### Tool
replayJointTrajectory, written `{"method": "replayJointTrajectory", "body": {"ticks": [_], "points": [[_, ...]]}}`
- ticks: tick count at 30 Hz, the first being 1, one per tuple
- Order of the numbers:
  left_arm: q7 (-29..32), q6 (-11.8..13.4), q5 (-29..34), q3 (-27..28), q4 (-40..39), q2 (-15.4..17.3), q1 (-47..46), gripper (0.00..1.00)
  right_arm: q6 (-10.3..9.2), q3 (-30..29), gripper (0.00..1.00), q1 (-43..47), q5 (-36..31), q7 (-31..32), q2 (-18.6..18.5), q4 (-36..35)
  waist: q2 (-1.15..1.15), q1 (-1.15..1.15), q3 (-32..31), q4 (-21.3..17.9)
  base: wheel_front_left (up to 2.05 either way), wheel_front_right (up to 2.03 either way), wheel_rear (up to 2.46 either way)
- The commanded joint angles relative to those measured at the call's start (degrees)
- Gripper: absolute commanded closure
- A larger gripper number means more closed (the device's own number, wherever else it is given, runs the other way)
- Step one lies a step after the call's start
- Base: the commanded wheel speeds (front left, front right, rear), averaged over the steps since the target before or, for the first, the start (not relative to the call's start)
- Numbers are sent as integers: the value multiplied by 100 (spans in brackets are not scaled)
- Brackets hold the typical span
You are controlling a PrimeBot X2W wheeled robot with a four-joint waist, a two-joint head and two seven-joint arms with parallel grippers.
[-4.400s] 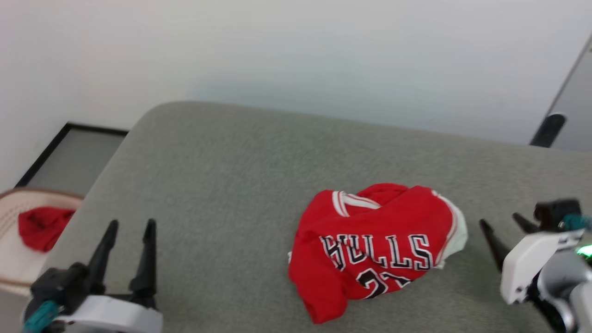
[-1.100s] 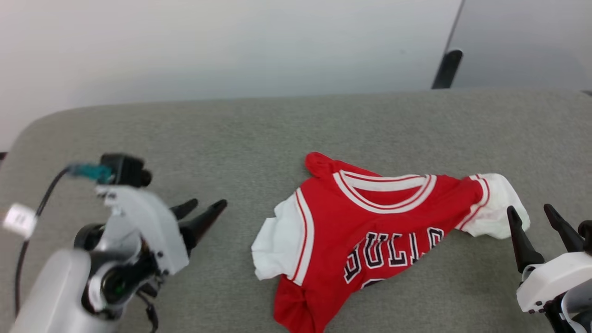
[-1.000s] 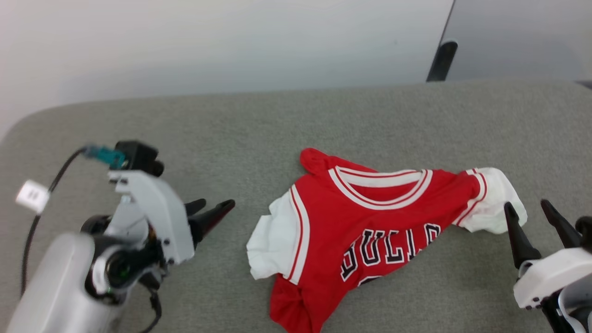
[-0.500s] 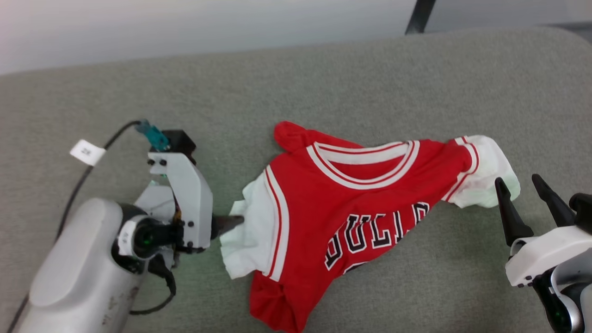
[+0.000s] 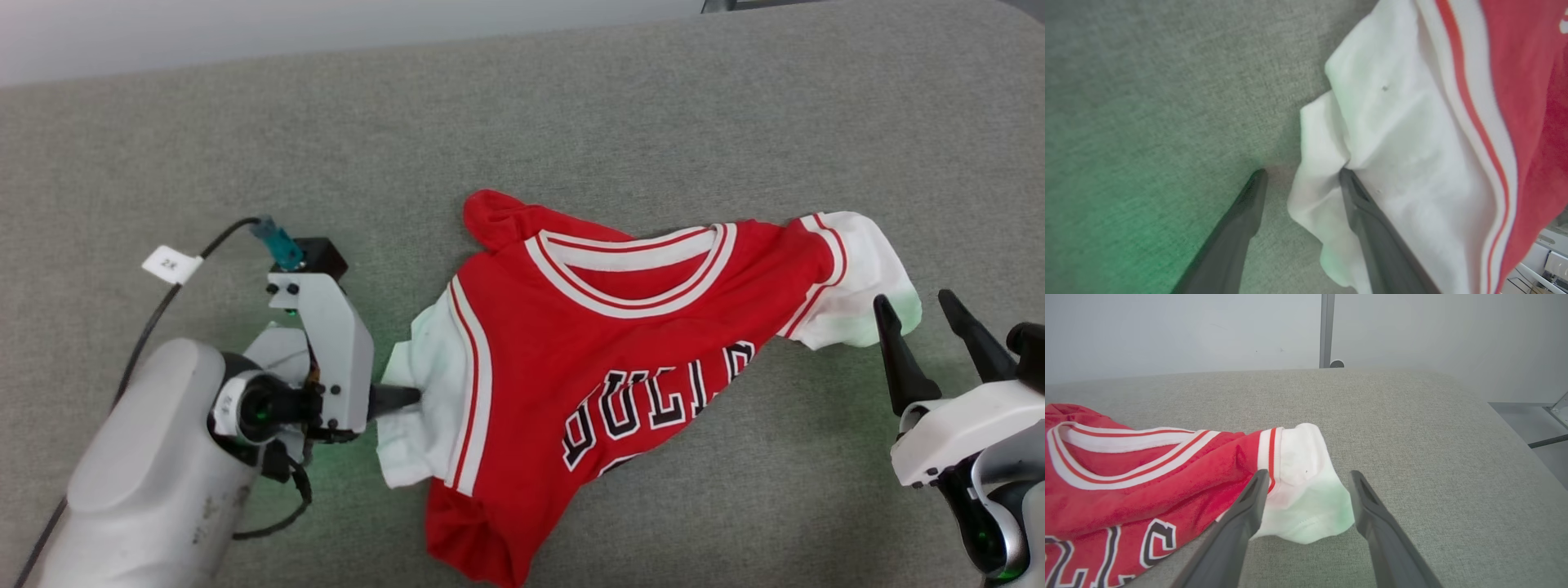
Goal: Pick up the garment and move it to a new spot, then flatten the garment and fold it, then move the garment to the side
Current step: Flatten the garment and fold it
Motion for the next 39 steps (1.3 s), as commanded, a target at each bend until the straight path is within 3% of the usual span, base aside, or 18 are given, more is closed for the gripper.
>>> {"method": "replayJointTrajectory", "body": {"ticks": [1, 2, 7, 20, 28, 34, 39], "points": [[-29, 9, 38, -163, 308, -117, 288, 89, -6, 3, 0, -58, 10, -22, -9, 1, 0, 0, 7, 11, 0, 0, 0], [-60, 27, 28, -153, 365, -158, 275, 100, -6, 5, 0, -62, 7, -27, -12, 16, 0, 0, 9, 21, 0, 0, 0], [-125, -43, 82, -87, 431, -17, 33, 100, -6, -15, 0, -69, -15, -40, -44, 61, 0, 0, -61, 102, 0, 0, 0], [-191, -147, 259, 267, -224, 884, -318, 100, -6, -96, 0, 179, -84, 94, -87, 66, 0, 0, -492, 425, 0, 0, 0], [-99, 22, 286, 398, -520, 1310, -8, 100, -6, -36, 0, 266, -58, 231, -106, 29, 0, 0, -632, 465, 0, 0, 0], [-322, 91, 284, 459, -303, 1443, 489, 100, -6, -3, 0, 324, -33, 322, -121, -17, 0, 0, -638, 412, 0, 0, 0], [-552, 90, 173, 509, -1, 1314, 746, 100, -6, -36, 0, 321, -31, 387, -126, -65, 0, 0, -594, 384, 0, 0, 0]]}}
